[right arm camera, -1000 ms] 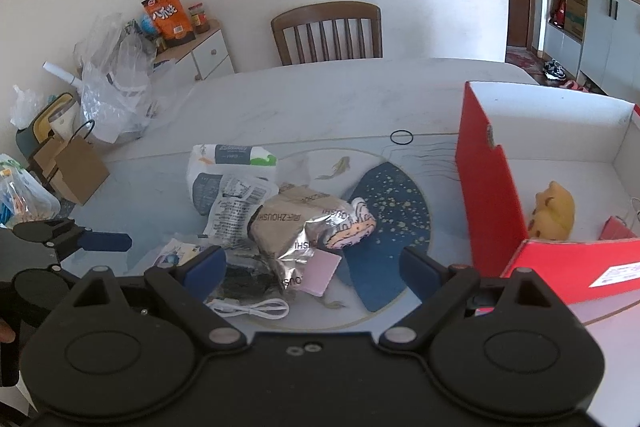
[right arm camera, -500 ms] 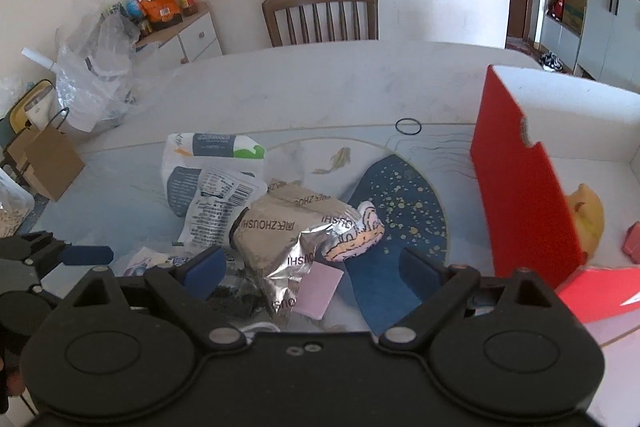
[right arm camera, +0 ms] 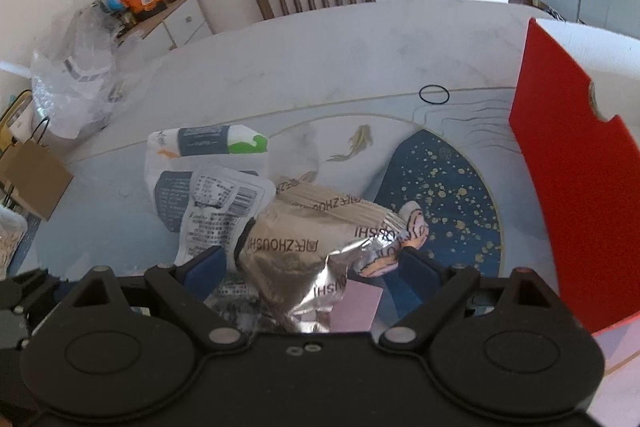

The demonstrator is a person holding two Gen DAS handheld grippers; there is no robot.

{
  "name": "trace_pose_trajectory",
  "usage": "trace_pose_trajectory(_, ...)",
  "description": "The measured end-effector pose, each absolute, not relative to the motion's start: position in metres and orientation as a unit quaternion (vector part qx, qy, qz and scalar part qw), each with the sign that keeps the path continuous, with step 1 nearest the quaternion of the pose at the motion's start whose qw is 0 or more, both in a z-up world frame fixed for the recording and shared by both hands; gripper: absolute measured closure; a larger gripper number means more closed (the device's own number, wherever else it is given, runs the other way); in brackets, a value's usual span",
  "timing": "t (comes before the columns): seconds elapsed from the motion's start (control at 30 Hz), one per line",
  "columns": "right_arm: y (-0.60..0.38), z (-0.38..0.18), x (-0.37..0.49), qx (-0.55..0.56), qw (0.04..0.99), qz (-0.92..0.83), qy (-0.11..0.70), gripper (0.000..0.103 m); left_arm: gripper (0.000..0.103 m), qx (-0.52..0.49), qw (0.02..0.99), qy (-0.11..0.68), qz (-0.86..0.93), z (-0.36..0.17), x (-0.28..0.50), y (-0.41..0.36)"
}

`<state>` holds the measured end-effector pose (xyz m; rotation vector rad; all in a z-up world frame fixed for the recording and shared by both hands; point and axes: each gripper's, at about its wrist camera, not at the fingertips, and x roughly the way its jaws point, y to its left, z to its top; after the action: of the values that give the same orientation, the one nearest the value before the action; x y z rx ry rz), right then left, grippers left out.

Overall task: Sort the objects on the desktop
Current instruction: 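Grasp the blueberry bread bag with the left tool while the right tool grasps the silver foil bag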

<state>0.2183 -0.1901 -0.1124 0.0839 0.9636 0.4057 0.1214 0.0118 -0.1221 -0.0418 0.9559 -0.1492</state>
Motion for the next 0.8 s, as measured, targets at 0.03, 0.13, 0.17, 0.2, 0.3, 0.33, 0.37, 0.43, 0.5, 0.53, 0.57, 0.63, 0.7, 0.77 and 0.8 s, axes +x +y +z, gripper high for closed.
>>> trace_pose_trajectory(0.03,-0.19,-0.113,0.22,0.042,0.865,0.191,0.461,0.01,0.004,-0.02,0.885,0.459,-0.073,-0.122,0.121,0.012)
trace_pose_trajectory(0.13,-0.192,-0.114,0.224,0.05,0.862,0.185,0.469,0.011,0.004,-0.023,0.885,0.46,-0.073,-0.122,0.121,0.012)
trace_pose_trajectory(0.17,-0.195,-0.113,0.223,0.056,0.862,0.185,0.469,0.012,0.004,-0.023,0.885,0.459,-0.073,-0.122,0.121,0.012)
trace_pose_trajectory(0.2,-0.197,-0.112,0.222,0.062,0.861,0.184,0.47,0.012,0.005,-0.024,0.885,0.459,-0.073,-0.122,0.121,0.012)
trace_pose_trajectory(0.3,-0.201,-0.108,0.218,0.069,0.858,0.191,0.472,0.015,0.005,-0.025,0.885,0.458,-0.075,-0.122,0.121,0.013)
trace_pose_trajectory(0.33,-0.199,-0.107,0.216,0.066,0.856,0.194,0.474,0.016,0.005,-0.026,0.885,0.458,-0.076,-0.123,0.121,0.013)
trace_pose_trajectory(0.37,-0.197,-0.107,0.216,0.065,0.855,0.198,0.475,0.018,0.005,-0.027,0.885,0.458,-0.076,-0.123,0.122,0.014)
trace_pose_trajectory(0.43,-0.192,-0.108,0.214,0.063,0.853,0.203,0.477,0.021,0.007,-0.029,0.885,0.458,-0.077,-0.123,0.121,0.014)
trace_pose_trajectory(0.5,-0.187,-0.11,0.215,0.064,0.852,0.202,0.479,0.026,0.011,-0.031,0.885,0.458,-0.081,-0.122,0.122,0.014)
trace_pose_trajectory(0.53,-0.186,-0.112,0.216,0.065,0.851,0.202,0.48,0.027,0.011,-0.031,0.885,0.458,-0.083,-0.122,0.121,0.014)
trace_pose_trajectory(0.57,-0.184,-0.113,0.218,0.064,0.851,0.202,0.481,0.03,0.011,-0.03,0.885,0.458,-0.083,-0.122,0.121,0.013)
trace_pose_trajectory(0.63,-0.181,-0.116,0.22,0.062,0.85,0.2,0.483,0.032,0.015,-0.032,0.885,0.458,-0.084,-0.123,0.121,0.014)
trace_pose_trajectory(0.7,-0.181,-0.12,0.222,0.064,0.848,0.196,0.488,0.037,0.019,-0.036,0.884,0.459,-0.087,-0.123,0.121,0.014)
trace_pose_trajectory(0.77,-0.183,-0.122,0.223,0.076,0.847,0.196,0.488,0.038,0.024,-0.037,0.883,0.459,-0.088,-0.123,0.121,0.014)
trace_pose_trajectory(0.8,-0.184,-0.122,0.224,0.078,0.847,0.196,0.488,0.039,0.028,-0.04,0.883,0.459,-0.09,-0.123,0.121,0.014)
